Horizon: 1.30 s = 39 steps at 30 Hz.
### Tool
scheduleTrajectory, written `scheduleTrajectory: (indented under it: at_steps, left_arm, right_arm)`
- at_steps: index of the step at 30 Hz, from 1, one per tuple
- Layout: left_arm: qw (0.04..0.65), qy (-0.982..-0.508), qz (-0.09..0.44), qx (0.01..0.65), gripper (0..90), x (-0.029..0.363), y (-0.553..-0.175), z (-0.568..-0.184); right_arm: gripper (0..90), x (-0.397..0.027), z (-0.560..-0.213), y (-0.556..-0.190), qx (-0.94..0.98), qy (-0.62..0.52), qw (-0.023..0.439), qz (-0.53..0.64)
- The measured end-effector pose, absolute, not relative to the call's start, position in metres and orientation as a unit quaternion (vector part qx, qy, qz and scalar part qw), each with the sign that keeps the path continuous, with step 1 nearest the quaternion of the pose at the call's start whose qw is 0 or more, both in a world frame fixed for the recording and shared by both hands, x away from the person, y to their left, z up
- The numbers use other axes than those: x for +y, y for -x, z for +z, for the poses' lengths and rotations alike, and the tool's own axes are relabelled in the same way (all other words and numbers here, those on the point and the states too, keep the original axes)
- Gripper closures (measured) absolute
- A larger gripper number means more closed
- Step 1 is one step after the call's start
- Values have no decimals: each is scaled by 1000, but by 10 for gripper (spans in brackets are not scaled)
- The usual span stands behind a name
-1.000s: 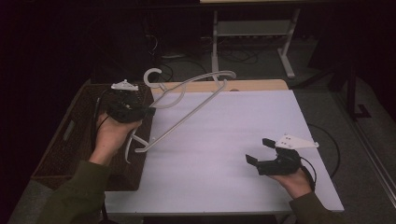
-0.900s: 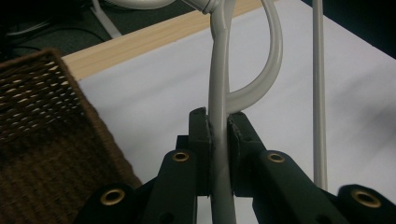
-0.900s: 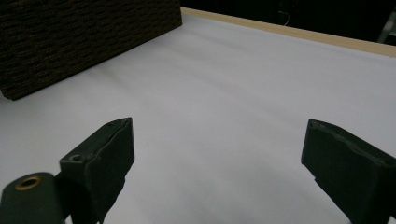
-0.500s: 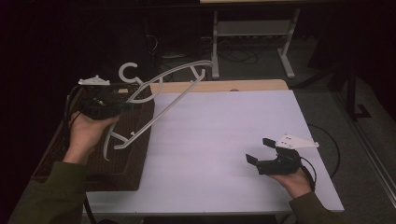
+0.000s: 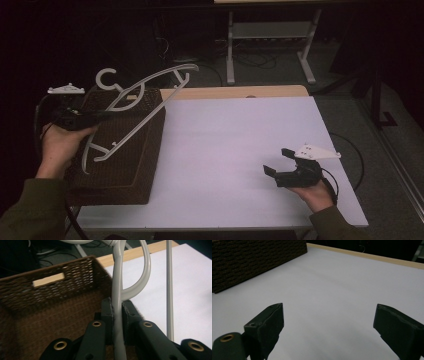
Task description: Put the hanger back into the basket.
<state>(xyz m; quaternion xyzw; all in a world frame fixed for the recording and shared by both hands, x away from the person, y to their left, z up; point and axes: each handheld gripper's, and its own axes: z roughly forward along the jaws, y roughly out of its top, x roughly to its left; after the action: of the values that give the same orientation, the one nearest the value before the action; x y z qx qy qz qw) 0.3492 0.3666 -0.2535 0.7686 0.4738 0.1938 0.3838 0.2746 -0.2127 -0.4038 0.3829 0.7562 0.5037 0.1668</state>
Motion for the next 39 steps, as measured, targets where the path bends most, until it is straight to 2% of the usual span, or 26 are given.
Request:
scheduleTrajectory:
  at_steps: [25,39]
  left_arm:
    - [337,-751,225,522,818,459,-336,-276]
    - [300,-764,221,526,818,471,-337,-287]
  right_arm:
    - [89,-213,-407,-277,757,-389,168,497]
    - [90,-212,-408,-278,758,-391,167,494]
